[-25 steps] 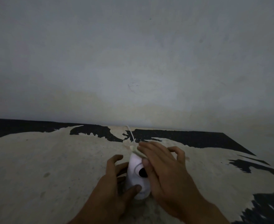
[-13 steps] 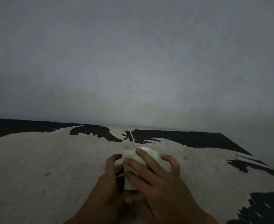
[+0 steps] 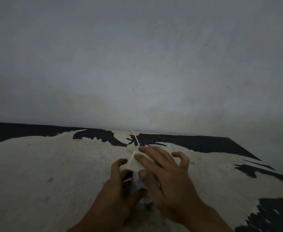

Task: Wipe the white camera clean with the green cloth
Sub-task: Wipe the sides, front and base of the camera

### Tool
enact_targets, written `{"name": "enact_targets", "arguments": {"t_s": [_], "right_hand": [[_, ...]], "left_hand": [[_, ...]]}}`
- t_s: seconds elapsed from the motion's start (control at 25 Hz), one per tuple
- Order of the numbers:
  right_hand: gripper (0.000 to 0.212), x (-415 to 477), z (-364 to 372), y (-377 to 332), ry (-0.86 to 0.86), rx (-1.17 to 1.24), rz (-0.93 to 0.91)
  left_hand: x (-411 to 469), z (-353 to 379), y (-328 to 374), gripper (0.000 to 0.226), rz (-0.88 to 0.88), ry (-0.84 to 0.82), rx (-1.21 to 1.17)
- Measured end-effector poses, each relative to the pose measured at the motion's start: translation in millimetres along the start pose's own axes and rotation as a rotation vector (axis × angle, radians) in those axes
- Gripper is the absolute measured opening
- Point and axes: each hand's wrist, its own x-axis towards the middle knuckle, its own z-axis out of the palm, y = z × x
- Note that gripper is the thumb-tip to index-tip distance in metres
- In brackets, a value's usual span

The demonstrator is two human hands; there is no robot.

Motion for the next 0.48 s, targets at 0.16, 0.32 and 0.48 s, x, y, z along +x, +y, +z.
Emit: {"name": "enact_targets", "arguments": {"t_s": [0.16, 0.32, 0.48], "right_hand": [[0.063, -4.8, 9.1, 10.4, 0.035, 0.56, 0.348], [0.105, -3.0, 13.3, 23.0, -0.175, 0.755, 0.626], [0.072, 13.8, -5.6, 10.2, -0.189, 0.8, 0.522]], "left_hand": [[0.2, 0.0, 1.7, 0.083, -0.016, -0.015, 0.026], [-0.1, -0.8, 1.9, 0.081, -0.004, -0.025, 0.026], [1.5, -0.6, -0.5, 0.083, -0.002, -0.022, 0.044]]}}
